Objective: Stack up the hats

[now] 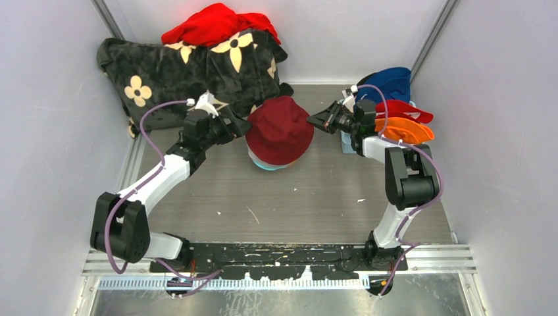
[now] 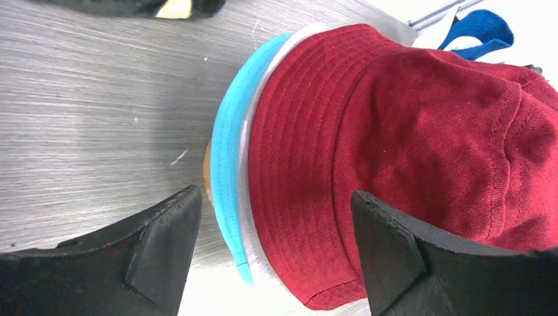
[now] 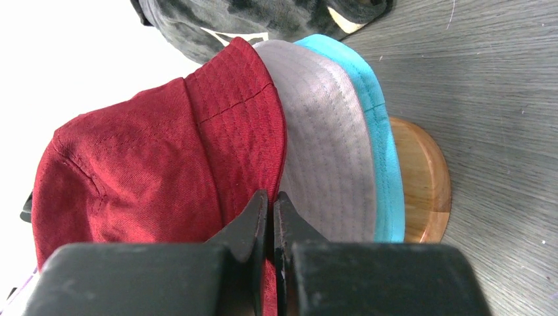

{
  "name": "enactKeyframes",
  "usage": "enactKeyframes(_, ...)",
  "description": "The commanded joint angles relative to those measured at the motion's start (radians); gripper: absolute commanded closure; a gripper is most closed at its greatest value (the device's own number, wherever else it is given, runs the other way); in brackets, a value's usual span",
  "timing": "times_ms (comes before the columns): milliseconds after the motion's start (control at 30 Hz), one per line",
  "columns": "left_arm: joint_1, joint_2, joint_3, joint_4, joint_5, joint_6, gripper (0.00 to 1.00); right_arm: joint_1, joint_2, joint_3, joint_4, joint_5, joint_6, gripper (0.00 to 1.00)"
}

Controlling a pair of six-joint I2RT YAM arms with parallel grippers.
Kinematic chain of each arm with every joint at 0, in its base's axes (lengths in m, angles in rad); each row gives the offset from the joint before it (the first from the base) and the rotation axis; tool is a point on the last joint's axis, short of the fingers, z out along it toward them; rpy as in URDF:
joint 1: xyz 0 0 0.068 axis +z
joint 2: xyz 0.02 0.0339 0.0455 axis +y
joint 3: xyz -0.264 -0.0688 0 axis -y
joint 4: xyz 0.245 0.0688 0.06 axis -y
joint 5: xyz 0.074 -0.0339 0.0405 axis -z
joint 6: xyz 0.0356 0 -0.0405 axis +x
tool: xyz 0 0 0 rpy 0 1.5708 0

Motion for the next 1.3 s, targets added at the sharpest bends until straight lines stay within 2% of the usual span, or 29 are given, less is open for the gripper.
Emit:
enactKeyframes(0,0.031,0.011,-0.013,0.158,0.107,-0.092,0.18,0.003,-0.057,0.003,0.026,0.003,-0.034,0.99)
enactKeyframes(367,0.085,0.049,-0.099,0.291,0.208,-0.192,0.23,0.003,-0.045,0.001,0.041,-0.006,-0.030,0.99)
enactKeyframes(600,0.093,0.132,-0.135,0.498,0.297,-0.269,0.27,0.002,-0.046,-0.004,0.047,-0.009,-0.030,0.99)
enactKeyframes(767,0.095,0.223,-0.168,0.707,0.354,-0.343,0.33,0.003,-0.046,-0.002,0.052,-0.012,-0.027,0.99)
enactKeyframes(867,0.096,0.273,-0.182,0.850,0.379,-0.390,0.46,0.003,-0.044,-0.003,0.058,-0.018,-0.023,0.99)
enactKeyframes(1100,0.112,0.362,-0.199,1.056,0.420,-0.489,0.99,0.003,-0.045,-0.002,0.059,-0.019,-0.023,0.99)
enactKeyframes(1267,0.131,0.373,-0.223,1.082,0.408,-0.520,1.00,0.003,-0.040,-0.001,0.055,-0.019,-0.026,0.99)
